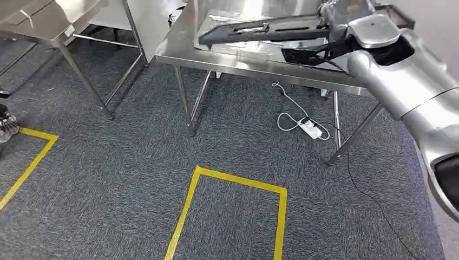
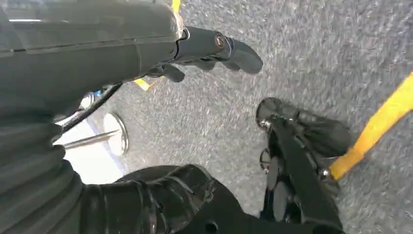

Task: Take the parts from the cabinet and place them on the table.

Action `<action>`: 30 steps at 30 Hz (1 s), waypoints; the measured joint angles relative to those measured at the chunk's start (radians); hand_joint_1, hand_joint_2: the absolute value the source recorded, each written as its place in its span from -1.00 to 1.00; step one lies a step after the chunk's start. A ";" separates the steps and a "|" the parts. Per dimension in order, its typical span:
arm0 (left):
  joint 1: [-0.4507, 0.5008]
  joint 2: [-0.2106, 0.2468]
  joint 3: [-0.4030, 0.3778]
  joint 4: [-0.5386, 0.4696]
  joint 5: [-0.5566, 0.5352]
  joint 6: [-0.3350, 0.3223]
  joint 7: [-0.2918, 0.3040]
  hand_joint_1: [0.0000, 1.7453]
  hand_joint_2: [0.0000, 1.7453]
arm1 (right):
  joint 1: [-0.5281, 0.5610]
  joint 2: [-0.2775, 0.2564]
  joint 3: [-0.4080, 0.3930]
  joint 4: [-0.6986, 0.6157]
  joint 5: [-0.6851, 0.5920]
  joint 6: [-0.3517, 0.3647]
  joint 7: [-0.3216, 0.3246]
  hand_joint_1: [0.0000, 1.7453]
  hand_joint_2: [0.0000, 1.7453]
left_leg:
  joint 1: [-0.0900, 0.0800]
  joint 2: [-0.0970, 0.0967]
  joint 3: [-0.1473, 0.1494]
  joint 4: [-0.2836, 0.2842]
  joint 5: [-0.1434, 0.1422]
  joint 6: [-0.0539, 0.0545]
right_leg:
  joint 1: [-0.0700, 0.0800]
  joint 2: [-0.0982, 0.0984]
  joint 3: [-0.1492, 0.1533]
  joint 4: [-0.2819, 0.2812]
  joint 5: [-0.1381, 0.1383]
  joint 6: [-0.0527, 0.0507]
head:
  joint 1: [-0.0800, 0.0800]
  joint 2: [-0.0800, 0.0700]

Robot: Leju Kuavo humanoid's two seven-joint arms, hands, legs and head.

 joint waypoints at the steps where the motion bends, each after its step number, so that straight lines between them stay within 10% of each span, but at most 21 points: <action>1: 0.000 0.000 0.000 0.000 0.000 0.000 0.000 -1.00 1.00 | 0.000 0.002 0.000 0.001 0.000 0.000 0.000 1.00 1.00 | 0.001 0.000 0.037 -0.085 0.047 0.000 | -0.002 0.002 -0.001 0.012 -0.009 0.005 | 0.000 0.000; 8: -0.002 0.002 0.005 0.000 -0.003 0.017 0.014 -1.00 1.00 | 0.005 0.002 0.000 0.017 0.005 -0.002 -0.006 1.00 1.00 | 0.005 -0.006 0.070 -0.161 0.046 0.026 | 0.000 0.007 -0.029 0.053 -0.038 0.036 | 0.002 0.000; 12: -0.002 0.002 0.007 0.000 -0.003 0.020 0.021 -1.00 1.00 | 0.007 0.002 0.000 0.029 0.013 -0.005 -0.010 1.00 1.00 | 0.005 -0.007 0.083 -0.167 0.042 0.038 | -0.008 -0.007 -0.152 0.300 -0.144 0.054 | 0.002 0.000; 14: -0.002 0.002 0.008 0.000 -0.004 0.020 0.022 -1.00 1.00 | 0.014 0.001 0.000 0.036 0.016 -0.005 -0.012 1.00 1.00 | 0.005 -0.007 0.091 -0.167 0.036 0.037 | -0.011 -0.010 -0.182 0.330 -0.123 0.056 | 0.002 0.000; 17: 0.000 0.001 0.008 0.000 -0.006 0.020 0.023 -1.00 1.00 | 0.013 0.000 0.000 0.040 0.018 -0.005 -0.015 1.00 1.00 | 0.006 -0.006 0.113 -0.167 0.020 0.030 | -0.010 -0.014 -0.082 0.089 0.032 0.045 | 0.002 0.000; 24: -0.004 0.002 0.010 0.000 -0.018 -0.003 0.025 -1.00 1.00 | 0.011 0.005 0.000 0.046 0.018 -0.008 -0.019 1.00 1.00 | 0.002 -0.002 0.108 -0.153 -0.007 -0.001 | -0.003 -0.011 -0.031 0.010 0.013 0.016 | 0.001 0.000; 27: -0.001 0.002 0.011 0.000 -0.011 -0.003 0.031 -1.00 1.00 | 0.011 0.008 0.000 0.050 0.021 -0.008 -0.018 1.00 1.00 | 0.003 -0.003 0.001 0.055 -0.094 0.000 | 0.003 -0.012 -0.024 0.013 0.004 -0.007 | 0.001 0.000; 30: 0.000 0.001 0.011 0.000 -0.013 -0.003 0.037 -1.00 1.00 | 0.017 0.011 0.001 0.053 0.021 -0.008 -0.021 1.00 1.00 | 0.002 -0.003 -0.040 0.084 -0.051 0.000 | 0.009 -0.004 -0.016 0.021 -0.006 -0.010 | 0.001 0.000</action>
